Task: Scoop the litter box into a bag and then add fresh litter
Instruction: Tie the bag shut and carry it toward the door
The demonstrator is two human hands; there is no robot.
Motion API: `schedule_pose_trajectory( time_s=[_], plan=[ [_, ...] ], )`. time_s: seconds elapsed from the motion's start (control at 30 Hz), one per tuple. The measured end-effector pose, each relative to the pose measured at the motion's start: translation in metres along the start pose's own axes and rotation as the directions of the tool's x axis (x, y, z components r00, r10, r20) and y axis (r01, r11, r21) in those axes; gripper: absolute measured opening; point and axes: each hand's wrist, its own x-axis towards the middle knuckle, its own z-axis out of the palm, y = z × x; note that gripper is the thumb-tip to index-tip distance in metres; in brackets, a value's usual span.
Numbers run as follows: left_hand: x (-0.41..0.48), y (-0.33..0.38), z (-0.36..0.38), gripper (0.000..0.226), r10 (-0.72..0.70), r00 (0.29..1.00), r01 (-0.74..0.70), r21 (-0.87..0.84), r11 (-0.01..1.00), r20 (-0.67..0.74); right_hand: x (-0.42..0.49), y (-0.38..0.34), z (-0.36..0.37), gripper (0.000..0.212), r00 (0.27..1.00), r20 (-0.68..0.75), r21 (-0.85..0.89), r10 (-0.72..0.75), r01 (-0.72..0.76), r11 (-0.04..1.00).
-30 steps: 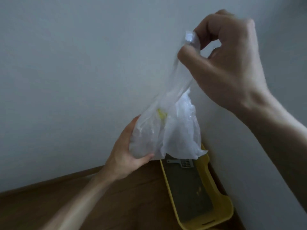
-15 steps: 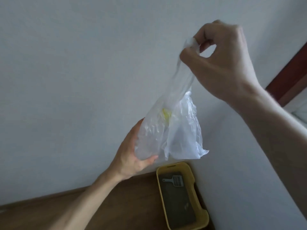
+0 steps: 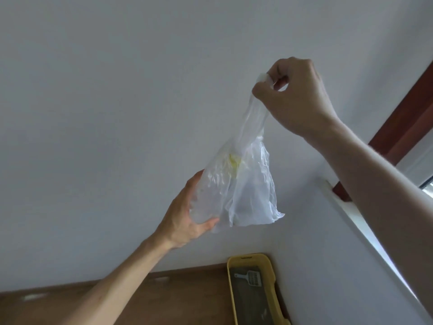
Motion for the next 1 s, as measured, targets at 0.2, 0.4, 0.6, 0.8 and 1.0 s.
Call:
schedule_pose_trajectory(
  time_s=[0.2, 0.4, 0.6, 0.8, 1.0],
  plan=[
    [-0.025, 0.027, -0.018, 0.102, -0.043, 0.995, 0.048, 0.05, 0.998, -0.091, 0.004, -0.03, -0.007, 0.023, 0.997, 0.071, 0.078, -0.019, 0.014, 0.997],
    [-0.052, 0.046, -0.031, 0.101, -0.099, 0.978, 0.113, 0.067, 0.991, -0.186, 0.007, -0.057, 0.001, 0.025, 0.987, 0.12, 0.138, -0.106, 0.089, 0.986],
    [-0.079, 0.058, -0.058, 0.103, -0.173, 0.943, 0.202, 0.075, 0.977, -0.286, 0.012, -0.1, 0.024, 0.025, 0.96, 0.19, 0.189, -0.207, 0.171, 0.967],
    [-0.104, 0.056, -0.102, 0.103, -0.263, 0.892, 0.313, 0.081, 0.946, -0.367, 0.021, -0.146, 0.05, 0.023, 0.923, 0.249, 0.225, -0.293, 0.239, 0.945],
    [-0.129, 0.048, -0.156, 0.101, -0.358, 0.824, 0.433, 0.08, 0.898, -0.44, 0.028, -0.196, 0.088, 0.024, 0.905, 0.264, 0.283, -0.333, 0.257, 0.924]
  ],
)
